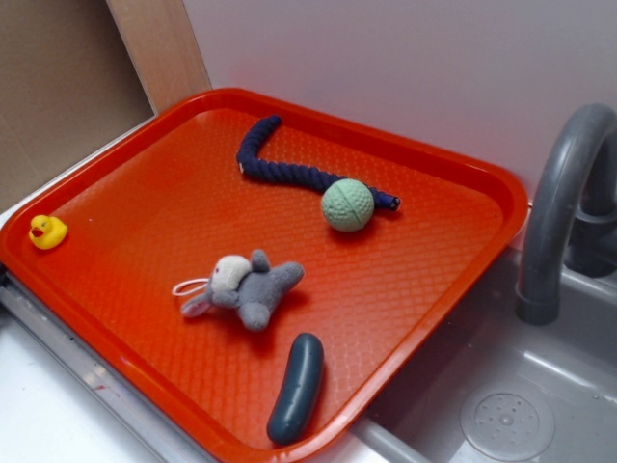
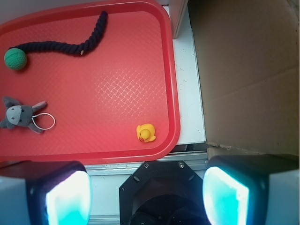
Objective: Grab the green ball.
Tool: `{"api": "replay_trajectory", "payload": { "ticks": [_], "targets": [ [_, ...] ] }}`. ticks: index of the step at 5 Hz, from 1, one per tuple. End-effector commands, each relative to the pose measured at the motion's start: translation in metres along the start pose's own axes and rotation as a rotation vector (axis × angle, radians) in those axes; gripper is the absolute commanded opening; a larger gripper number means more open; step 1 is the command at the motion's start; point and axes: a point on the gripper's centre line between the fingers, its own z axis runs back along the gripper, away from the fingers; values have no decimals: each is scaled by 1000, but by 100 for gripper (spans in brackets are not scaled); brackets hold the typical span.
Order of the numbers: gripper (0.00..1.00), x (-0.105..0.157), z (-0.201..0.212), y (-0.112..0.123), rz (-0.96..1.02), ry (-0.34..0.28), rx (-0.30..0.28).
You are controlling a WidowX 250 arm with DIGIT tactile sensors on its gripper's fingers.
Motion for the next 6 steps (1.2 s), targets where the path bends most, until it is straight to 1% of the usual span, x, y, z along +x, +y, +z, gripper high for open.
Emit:
{"api": "replay_trajectory", "payload": {
  "ticks": [1, 2, 3, 4, 6],
  "targets": [
    [100, 0, 0, 0, 0, 0, 0],
    [100, 10, 0, -30, 26, -63, -29],
    [100, 18, 3, -58, 68, -111, -67],
    [100, 37, 0, -85, 58, -140, -99],
    [100, 96, -19, -144, 101, -168, -155]
  ]
}}
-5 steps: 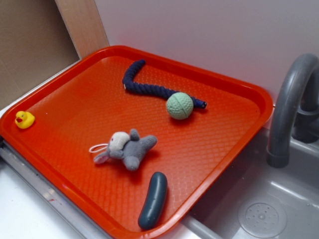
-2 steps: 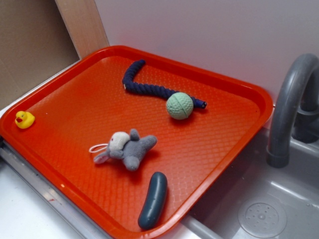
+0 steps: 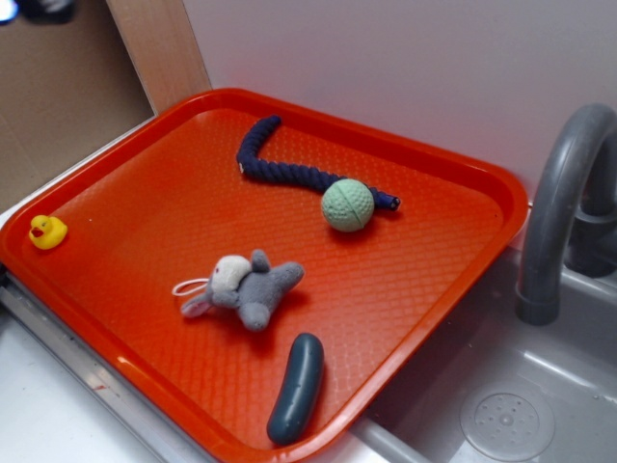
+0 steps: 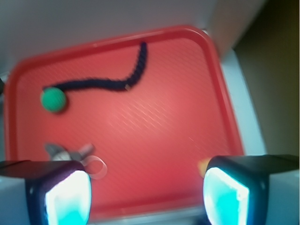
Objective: Grab the green ball.
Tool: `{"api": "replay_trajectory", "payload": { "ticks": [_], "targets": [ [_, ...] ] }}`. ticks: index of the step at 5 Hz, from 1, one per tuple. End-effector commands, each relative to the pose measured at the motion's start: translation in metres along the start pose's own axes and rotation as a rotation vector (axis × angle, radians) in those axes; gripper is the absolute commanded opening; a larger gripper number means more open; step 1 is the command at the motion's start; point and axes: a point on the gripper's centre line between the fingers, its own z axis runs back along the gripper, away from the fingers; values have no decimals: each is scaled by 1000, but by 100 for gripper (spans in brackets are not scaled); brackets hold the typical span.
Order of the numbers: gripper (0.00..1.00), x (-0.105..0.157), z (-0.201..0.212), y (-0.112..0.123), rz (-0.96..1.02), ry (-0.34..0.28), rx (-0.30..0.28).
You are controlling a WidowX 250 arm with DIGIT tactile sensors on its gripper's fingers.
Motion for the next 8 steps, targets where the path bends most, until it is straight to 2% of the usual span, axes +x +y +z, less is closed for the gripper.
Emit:
{"api": "replay_trajectory", "payload": {
  "ticks": [1, 2, 3, 4, 5, 7, 8],
  "targets": [
    [100, 43, -15, -72, -5, -48, -114],
    [100, 47, -44, -103, -53, 12, -83],
    [100, 43, -76, -123, -104, 75, -54],
    [100, 41, -101, -132, -152, 123, -46],
    [100, 38, -119, -138, -169, 116, 26],
    [100, 32, -151, -149, -240, 181, -53],
    [100, 33, -166, -143, -192, 212, -5]
  ]
}}
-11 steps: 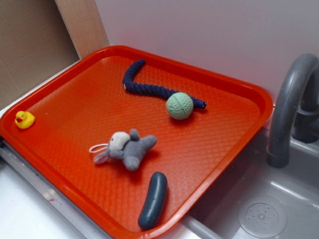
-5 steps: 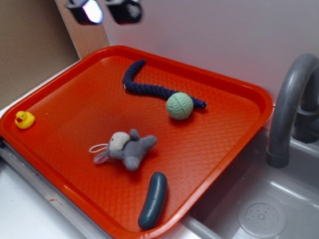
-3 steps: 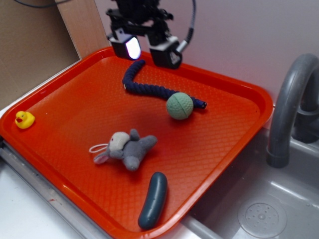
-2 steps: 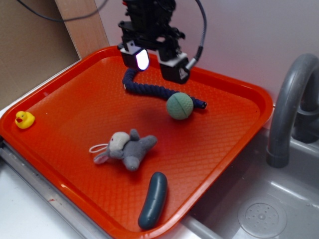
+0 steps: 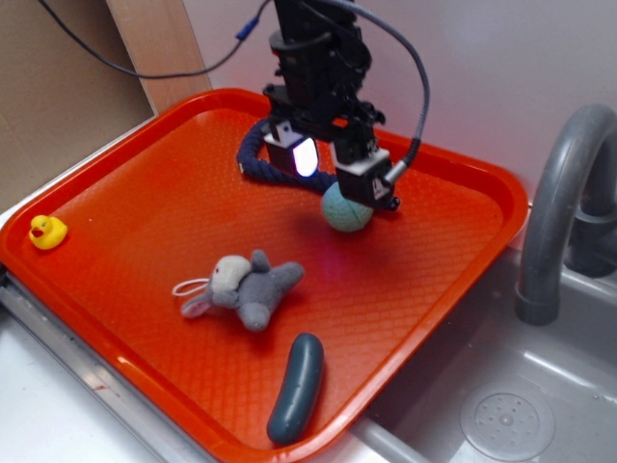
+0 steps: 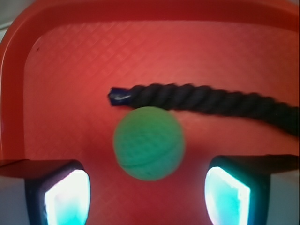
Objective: Grab the green ball.
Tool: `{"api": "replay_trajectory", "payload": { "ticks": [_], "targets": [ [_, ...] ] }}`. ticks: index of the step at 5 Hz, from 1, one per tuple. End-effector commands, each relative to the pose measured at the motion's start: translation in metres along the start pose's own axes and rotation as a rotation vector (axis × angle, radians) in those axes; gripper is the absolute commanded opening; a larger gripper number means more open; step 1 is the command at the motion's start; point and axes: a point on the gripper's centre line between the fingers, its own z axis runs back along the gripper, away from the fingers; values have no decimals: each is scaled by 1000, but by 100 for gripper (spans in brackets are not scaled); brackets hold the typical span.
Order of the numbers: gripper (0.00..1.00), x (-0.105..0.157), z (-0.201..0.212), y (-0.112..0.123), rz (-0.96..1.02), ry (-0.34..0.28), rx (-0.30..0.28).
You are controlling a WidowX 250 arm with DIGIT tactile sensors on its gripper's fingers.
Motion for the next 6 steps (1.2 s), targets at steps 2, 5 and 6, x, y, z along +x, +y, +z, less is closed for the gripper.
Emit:
{"api": "replay_trajectory", "payload": {
  "ticks": [2, 5, 6],
  "targets": [
    [100, 18, -23, 6, 83, 49, 62],
    [0, 4, 7, 12, 50, -112, 104],
    [0, -12, 48, 33, 73, -185, 73]
  ]
}}
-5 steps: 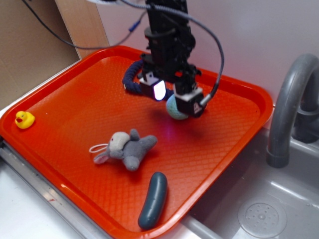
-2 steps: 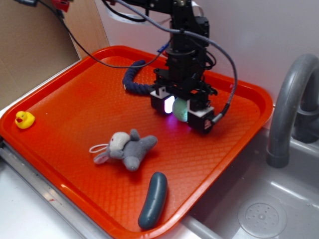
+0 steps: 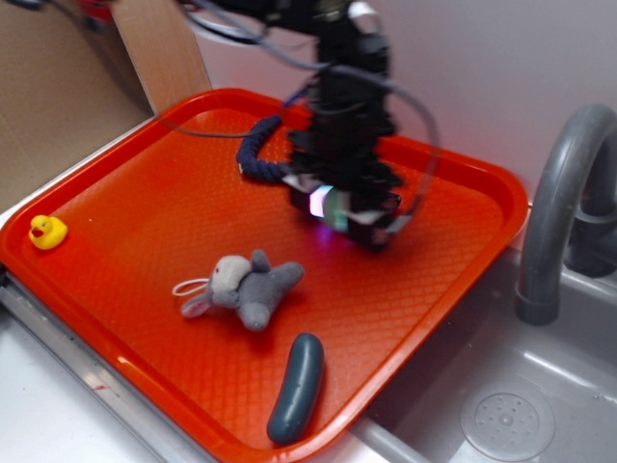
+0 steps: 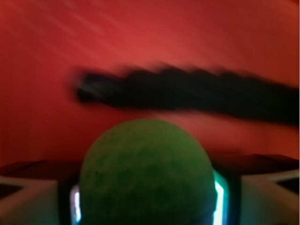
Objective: Grab the green ball.
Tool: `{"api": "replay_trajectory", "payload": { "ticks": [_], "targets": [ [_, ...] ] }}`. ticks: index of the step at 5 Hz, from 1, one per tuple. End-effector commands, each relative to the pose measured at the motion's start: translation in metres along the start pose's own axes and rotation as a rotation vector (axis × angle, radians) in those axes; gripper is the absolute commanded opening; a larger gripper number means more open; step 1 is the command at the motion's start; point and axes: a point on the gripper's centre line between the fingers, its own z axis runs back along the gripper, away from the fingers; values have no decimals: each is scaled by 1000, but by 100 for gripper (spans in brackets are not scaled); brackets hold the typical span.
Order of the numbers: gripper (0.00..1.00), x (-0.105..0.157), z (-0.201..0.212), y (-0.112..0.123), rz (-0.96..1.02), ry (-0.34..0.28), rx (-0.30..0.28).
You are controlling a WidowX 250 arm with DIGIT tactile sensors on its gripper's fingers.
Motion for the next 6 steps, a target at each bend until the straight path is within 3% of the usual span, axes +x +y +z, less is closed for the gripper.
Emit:
{"api": "replay_trajectory", "payload": {
  "ticks": [1, 2, 3, 4, 5, 6],
  "targets": [
    [0, -25, 109, 59, 77, -223, -142],
    [0, -42, 143, 87, 155, -268, -174],
    [0, -63, 175, 116, 245, -300, -156],
    [0, -81, 194, 138, 375, -327, -55],
    [0, -99, 198, 162, 489, -361, -50],
    [0, -104, 191, 167, 495, -357, -104]
  ]
}}
